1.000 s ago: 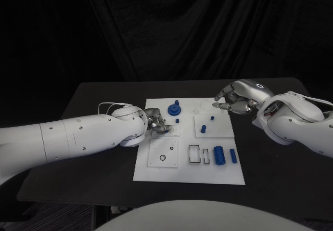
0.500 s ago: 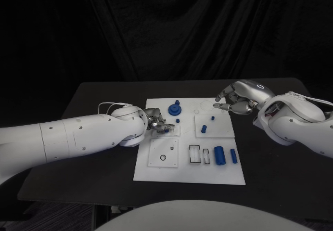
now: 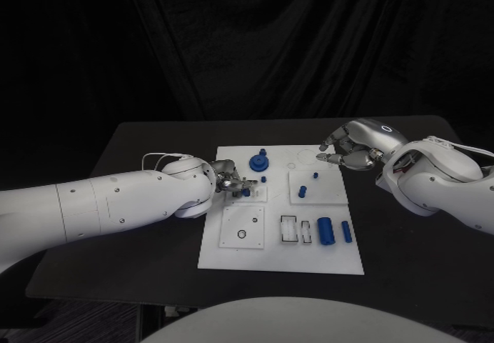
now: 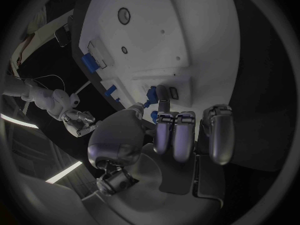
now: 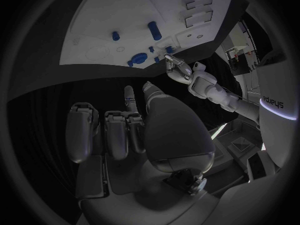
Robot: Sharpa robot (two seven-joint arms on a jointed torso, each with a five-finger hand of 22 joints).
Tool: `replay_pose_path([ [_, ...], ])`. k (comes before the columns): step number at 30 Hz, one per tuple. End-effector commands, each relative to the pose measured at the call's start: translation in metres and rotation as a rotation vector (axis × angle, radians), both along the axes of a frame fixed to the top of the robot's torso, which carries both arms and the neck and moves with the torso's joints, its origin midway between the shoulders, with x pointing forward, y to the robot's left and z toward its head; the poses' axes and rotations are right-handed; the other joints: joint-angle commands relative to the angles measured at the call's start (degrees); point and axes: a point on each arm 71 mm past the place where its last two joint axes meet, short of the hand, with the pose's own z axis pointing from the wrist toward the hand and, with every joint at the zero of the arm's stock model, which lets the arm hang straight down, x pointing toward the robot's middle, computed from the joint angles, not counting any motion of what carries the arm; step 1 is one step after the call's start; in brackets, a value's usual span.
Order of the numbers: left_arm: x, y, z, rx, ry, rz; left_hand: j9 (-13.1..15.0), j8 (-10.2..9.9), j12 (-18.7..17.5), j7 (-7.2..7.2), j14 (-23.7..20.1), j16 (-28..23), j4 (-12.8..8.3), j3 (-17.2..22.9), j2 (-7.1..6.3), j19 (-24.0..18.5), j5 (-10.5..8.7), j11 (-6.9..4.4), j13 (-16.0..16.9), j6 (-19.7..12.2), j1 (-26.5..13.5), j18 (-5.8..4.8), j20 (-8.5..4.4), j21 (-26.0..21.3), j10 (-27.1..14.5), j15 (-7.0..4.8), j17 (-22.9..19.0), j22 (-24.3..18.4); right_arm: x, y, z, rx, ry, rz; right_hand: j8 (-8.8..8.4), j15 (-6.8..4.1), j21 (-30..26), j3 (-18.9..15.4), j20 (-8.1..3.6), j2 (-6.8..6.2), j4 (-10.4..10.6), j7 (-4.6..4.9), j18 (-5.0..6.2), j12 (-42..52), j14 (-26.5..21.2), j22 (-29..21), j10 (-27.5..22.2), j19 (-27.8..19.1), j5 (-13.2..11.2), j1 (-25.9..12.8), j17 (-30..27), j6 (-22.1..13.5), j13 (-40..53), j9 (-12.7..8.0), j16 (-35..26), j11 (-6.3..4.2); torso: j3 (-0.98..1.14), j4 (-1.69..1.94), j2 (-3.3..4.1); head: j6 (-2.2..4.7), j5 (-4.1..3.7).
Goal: Assemble the parts on the task board
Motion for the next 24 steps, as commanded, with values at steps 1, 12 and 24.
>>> replay_pose_path([
  [1,-0.0019,-0.0006,-0.0035,-0.01,0.007,-0.006,2.52,1.17,0.21,-0.18,6.05,0.37,-0.01,-1.09,0.96,0.2,0.75,-0.45,15.09,-0.87,0.67,0.07,-0.16,0.18,6.06,-0.29,15.09,7.46,-0.0002,-0.0009,-0.0016,-0.005,0.009,-0.015,-0.35,0.24,-0.26,0.37,0.27,0.21,-0.05,-0.11,-0.19,-0.19,5.07,11.77,4.52,1.56,0.25,0.28,11.18,0.37,13.42,-0.06,-0.2,0.23,0.01,0.02,0.0,-0.01,0.03],
  [12,-0.0012,-0.0013,-0.0035,-0.018,0.006,-0.022,6.65,2.59,0.21,-0.27,6.05,0.37,-0.07,-2.42,2.18,0.12,2.7,-0.51,15.09,-2.31,2.62,0.11,-0.24,-0.08,6.06,-0.34,15.09,7.52,0.0,-0.0006,-0.0019,-0.007,0.012,-0.016,-0.36,0.25,-0.27,0.38,0.27,0.26,-0.01,-0.11,-0.19,-0.23,5.06,11.76,4.49,1.55,0.29,0.26,11.18,0.37,13.38,-0.08,-0.2,0.24,-0.01,-0.06,0.03,-0.01,0.2],
  [24,-0.0014,-0.0056,-0.0025,-0.041,-0.005,-0.049,8.12,2.79,0.21,-0.36,6.05,0.37,-0.19,-2.49,2.81,0.02,5.33,-0.57,15.09,-2.69,4.99,0.14,-0.25,-0.28,6.06,-0.36,15.09,7.56,0.0001,-0.0001,-0.0024,-0.009,0.015,-0.016,-0.37,0.25,-0.35,0.4,0.27,0.34,0.02,-0.11,-0.17,-0.31,5.05,11.74,4.41,1.52,0.33,0.25,11.13,0.39,13.28,-0.1,-0.24,0.24,0.01,0.0,-0.01,-0.01,0.25],
])
